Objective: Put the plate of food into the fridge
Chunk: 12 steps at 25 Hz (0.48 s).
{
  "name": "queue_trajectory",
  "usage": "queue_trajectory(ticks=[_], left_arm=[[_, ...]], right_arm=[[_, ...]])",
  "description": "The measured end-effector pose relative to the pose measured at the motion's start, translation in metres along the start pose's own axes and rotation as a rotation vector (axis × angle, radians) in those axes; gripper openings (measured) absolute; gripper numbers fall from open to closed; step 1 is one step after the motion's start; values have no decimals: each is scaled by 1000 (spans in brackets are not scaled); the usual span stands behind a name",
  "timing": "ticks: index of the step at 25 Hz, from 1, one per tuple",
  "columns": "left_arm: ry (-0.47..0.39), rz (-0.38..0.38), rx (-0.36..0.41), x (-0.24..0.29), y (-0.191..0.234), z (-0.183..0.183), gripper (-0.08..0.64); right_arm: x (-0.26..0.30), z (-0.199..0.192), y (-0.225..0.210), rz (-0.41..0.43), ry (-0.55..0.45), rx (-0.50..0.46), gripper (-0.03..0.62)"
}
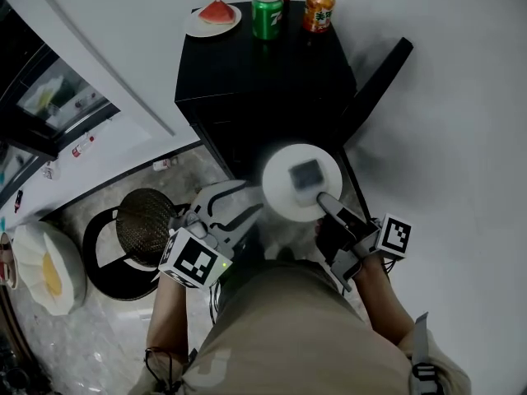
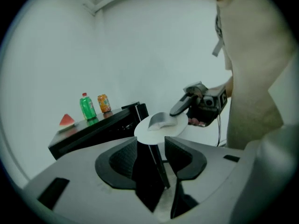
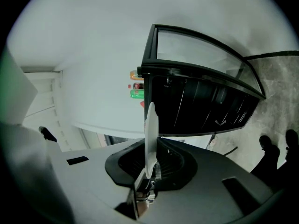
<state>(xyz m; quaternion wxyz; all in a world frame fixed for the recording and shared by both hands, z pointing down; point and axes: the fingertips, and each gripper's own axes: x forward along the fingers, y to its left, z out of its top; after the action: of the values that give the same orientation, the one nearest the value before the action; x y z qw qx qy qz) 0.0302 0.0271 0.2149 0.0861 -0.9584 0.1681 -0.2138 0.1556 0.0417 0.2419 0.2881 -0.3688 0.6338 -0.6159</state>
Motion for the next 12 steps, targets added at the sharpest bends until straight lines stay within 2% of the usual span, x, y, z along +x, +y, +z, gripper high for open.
queue_trajectory(ticks=[3,5,12], left_arm=[[-143,-60,-306,-4,-7,9,184],[-211,-107,-466,-2,-16,12,199],[-243,-156,-752,14,-45,-3,207]], right_arm=[[-9,-2,-3,5,9,-11,57],[-14,-4,-5,10,18,-15,57],[-29,-15,-20,34,44,-19,57]])
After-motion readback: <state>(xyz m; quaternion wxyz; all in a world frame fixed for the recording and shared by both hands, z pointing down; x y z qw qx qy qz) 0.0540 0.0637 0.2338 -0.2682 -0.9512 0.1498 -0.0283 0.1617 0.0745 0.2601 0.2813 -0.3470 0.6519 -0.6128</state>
